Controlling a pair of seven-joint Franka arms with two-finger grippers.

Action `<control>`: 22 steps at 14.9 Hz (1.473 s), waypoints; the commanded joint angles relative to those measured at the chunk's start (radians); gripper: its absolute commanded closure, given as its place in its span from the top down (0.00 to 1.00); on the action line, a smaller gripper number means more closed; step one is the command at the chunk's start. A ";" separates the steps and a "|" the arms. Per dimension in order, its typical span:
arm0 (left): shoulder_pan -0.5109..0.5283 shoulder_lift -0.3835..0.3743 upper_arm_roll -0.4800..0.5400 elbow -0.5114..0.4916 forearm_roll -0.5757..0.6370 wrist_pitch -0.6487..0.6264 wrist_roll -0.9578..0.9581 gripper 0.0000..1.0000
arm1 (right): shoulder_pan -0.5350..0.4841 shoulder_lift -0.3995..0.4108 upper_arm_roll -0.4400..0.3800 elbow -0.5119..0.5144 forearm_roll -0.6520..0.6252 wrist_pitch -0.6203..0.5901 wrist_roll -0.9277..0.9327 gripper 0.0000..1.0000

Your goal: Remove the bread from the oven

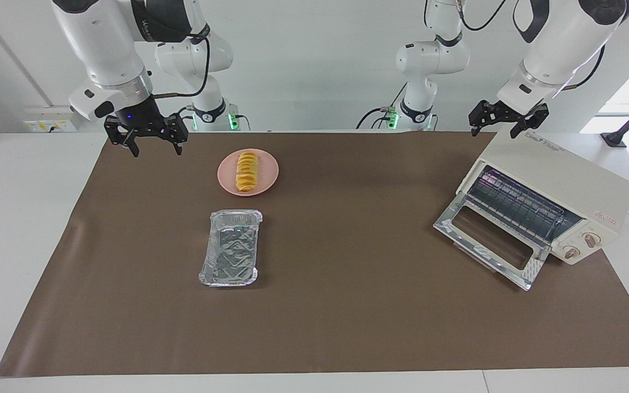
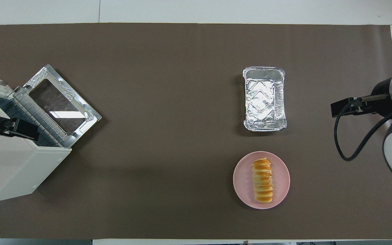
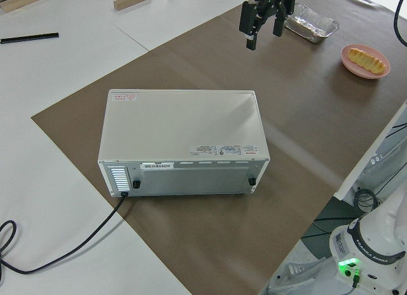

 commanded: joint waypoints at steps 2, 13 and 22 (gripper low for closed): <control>0.003 -0.016 0.002 -0.002 -0.007 -0.016 -0.003 1.00 | -0.013 0.004 0.007 0.016 -0.001 -0.037 -0.023 1.00; 0.003 -0.016 0.002 -0.002 -0.007 -0.016 -0.003 1.00 | -0.056 0.004 0.006 0.017 0.034 -0.063 0.051 1.00; 0.003 -0.016 0.002 -0.002 -0.007 -0.016 -0.003 1.00 | -0.059 0.005 0.006 0.032 0.034 -0.065 0.043 1.00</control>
